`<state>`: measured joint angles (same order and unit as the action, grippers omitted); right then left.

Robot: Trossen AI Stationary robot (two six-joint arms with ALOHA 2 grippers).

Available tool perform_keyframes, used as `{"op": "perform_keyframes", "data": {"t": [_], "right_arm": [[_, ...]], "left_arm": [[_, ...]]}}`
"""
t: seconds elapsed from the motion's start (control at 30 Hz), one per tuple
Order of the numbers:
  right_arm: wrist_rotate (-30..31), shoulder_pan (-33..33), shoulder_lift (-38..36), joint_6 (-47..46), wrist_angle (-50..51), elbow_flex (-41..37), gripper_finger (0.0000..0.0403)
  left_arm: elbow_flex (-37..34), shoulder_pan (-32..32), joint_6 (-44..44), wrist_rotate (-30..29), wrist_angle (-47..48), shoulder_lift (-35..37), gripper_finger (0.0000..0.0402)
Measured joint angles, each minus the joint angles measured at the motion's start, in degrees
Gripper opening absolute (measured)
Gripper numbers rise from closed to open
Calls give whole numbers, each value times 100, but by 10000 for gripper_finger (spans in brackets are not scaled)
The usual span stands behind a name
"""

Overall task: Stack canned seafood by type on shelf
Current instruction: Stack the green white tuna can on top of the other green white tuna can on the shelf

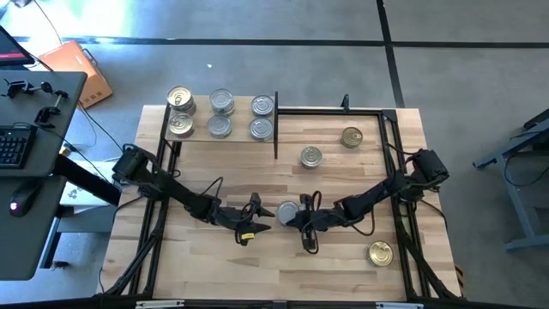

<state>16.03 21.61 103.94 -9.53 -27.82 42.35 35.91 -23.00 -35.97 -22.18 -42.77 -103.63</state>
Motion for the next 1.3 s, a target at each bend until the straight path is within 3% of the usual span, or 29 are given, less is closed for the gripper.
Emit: {"op": "perform_keyframes", "data": {"t": [0.23, 0.47, 0.6, 0.73, 0.83, 0.93, 1.17, 1.3], "right_arm": [[-13, -74, 0, -189, 441, 398, 0], [5, 10, 0, 802, 1957, 1235, 5], [3, 37, 0, 892, 2670, 1443, 44], [77, 31, -2, 1280, 2650, 1245, 100], [116, 30, -2, 1340, 2635, 1088, 120], [294, 70, -1, 1577, 2580, 937, 106], [511, 96, 362, 1758, 2066, 918, 12], [642, 94, 513, 1632, 1535, 912, 13]], "left_arm": [[1, 102, -212, -15, -41, -281, 243], [1, 209, 237, -13, -87, -388, 243], [1, 204, 277, -8, -87, -388, 243], [1, 205, 376, -8, -89, -388, 243], [1, 205, 426, -6, -88, -388, 243], [1, 206, 344, -8, -113, -388, 243], [-4, 279, 31, -6, -302, -388, 232], [19, 319, 29, 31, -386, -385, 224]]}}
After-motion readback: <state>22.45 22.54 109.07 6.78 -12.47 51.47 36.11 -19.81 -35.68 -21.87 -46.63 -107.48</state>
